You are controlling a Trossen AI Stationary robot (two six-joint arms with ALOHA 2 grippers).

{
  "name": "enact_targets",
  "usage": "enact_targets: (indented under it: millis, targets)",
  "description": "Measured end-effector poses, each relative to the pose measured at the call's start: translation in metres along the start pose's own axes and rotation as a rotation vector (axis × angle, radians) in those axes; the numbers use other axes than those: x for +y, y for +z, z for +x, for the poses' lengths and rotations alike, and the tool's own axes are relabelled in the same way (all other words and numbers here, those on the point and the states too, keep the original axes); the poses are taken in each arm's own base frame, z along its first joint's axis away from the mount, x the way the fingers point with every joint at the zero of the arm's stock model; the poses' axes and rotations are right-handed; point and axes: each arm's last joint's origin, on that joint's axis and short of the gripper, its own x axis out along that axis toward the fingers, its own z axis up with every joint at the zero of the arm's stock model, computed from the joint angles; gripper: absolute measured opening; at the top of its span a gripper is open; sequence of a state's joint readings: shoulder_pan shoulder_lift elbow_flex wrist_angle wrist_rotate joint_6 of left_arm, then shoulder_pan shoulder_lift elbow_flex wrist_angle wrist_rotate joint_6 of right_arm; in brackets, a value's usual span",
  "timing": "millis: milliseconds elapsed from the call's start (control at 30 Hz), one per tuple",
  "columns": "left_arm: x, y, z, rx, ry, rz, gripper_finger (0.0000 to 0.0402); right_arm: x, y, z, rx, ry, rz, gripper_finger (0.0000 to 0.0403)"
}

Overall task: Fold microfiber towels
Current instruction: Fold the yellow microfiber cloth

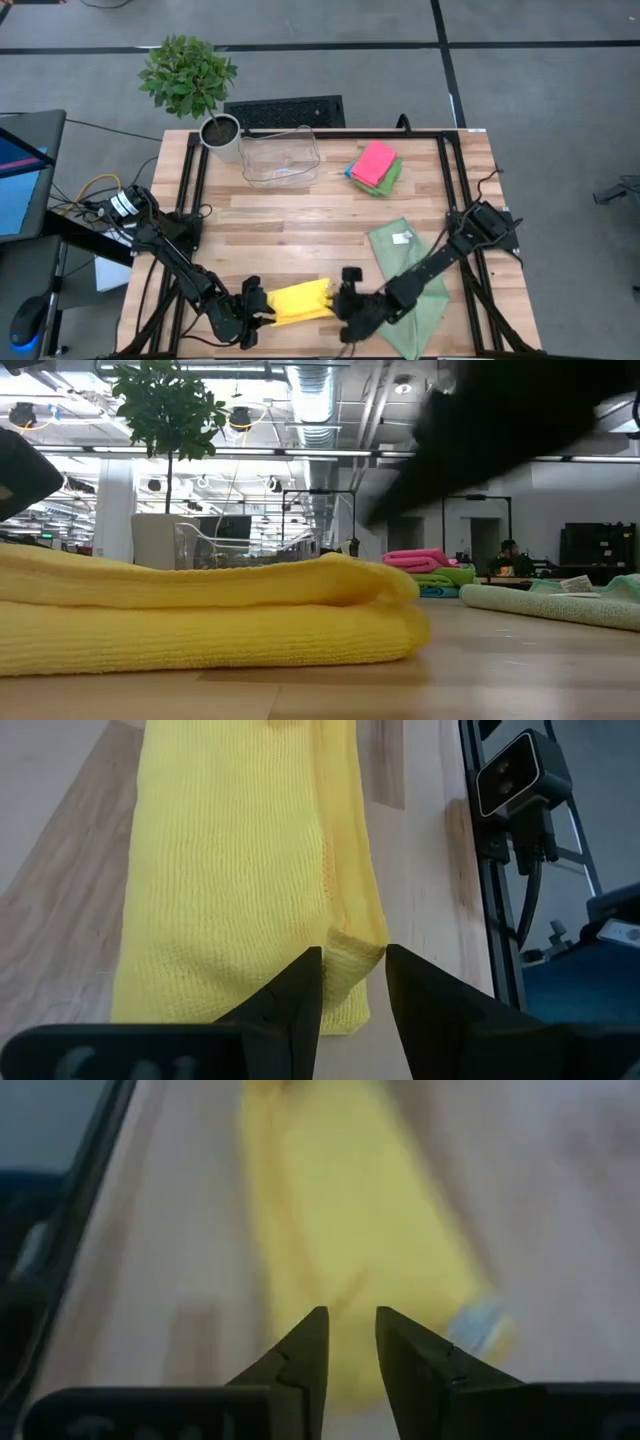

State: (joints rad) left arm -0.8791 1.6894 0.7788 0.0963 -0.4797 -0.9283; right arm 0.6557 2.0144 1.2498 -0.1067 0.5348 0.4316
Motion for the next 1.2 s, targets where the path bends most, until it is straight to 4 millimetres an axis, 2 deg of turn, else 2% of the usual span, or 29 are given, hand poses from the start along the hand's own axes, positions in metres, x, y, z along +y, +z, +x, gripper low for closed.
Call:
enact_targets:
  millis: [100, 200, 300, 367, 500, 733, 933, 1067, 1200]
  targets:
    - [0.000, 0.000, 0.000, 0.000, 0.000, 0.000, 0.0105, -0.014, 0.015, 0.008, -0.042, -0.003, -0.008, 0.0111]
    - [0.000, 0.000, 0.000, 0.000, 0.000, 0.000, 0.0105, -0.030, 0.020, 0.019, -0.019, 0.016, 0.011, 0.0111]
    - [0.000, 0.000, 0.000, -0.001, 0.001, -0.001, 0.0105, -0.039, 0.020, 0.024, 0.017, 0.070, 0.051, 0.0111]
    - [0.000, 0.000, 0.000, -0.001, 0.002, 0.000, 0.0105, -0.040, 0.014, 0.026, 0.045, 0.088, 0.077, 0.0111]
    - [0.000, 0.000, 0.000, -0.002, 0.002, 0.001, 0.0105, -0.031, -0.002, 0.022, 0.090, 0.105, 0.101, 0.0111]
    - [0.000, 0.000, 0.000, -0.002, 0.002, 0.004, 0.0105, -0.001, -0.014, 0.005, 0.103, 0.160, 0.089, 0.0110]
    - [0.000, 0.000, 0.000, -0.002, 0.003, 0.004, 0.0105, 0.015, -0.026, -0.007, 0.137, 0.175, 0.059, 0.0110]
    - [0.000, 0.000, 0.000, -0.003, 0.003, 0.003, 0.0105, 0.022, -0.026, -0.013, 0.048, 0.107, 0.041, 0.0110]
    - [0.000, 0.000, 0.000, -0.003, 0.003, 0.000, 0.0105, 0.026, -0.009, -0.015, -0.139, 0.089, 0.003, 0.0110]
